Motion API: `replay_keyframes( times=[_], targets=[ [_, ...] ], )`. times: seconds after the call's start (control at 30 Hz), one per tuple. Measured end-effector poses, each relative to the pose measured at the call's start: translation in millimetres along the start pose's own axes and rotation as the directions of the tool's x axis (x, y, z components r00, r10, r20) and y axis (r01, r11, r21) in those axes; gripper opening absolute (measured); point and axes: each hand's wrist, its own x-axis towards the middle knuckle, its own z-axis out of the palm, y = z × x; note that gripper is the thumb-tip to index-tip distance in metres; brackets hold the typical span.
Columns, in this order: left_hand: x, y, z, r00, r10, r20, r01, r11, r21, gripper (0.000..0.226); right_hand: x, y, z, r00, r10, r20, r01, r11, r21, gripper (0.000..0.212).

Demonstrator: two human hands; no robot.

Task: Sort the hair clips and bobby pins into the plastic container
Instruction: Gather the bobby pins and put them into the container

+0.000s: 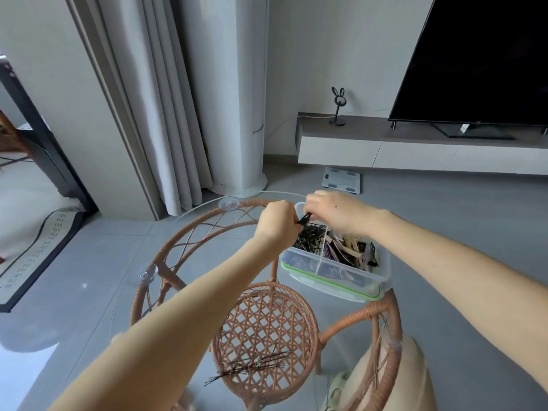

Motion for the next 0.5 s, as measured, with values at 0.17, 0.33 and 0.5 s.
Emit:
replay_keyframes(
  times=[0.17,0.33,0.5],
  targets=[
    [17,7,27,0.997,-0.073,-0.008,0.073,0.994,0.076,0.016,11,20,18,0.995,-0.019,0.102,0.017,1.0,0.021,0.015],
    [21,18,39,0.996,-0.094,0.011,0.09,0.979,0.185,0.031,18,14,21,0.986,0.019,0.169,-0.054,0.977,0.204,0.022],
    [18,21,43,0.993,-0.068,0.095,0.048,0.978,0.205,0.022,14,4,19,0.946,0.228,0.229,-0.261,0.957,0.126,0.034]
  ],
)
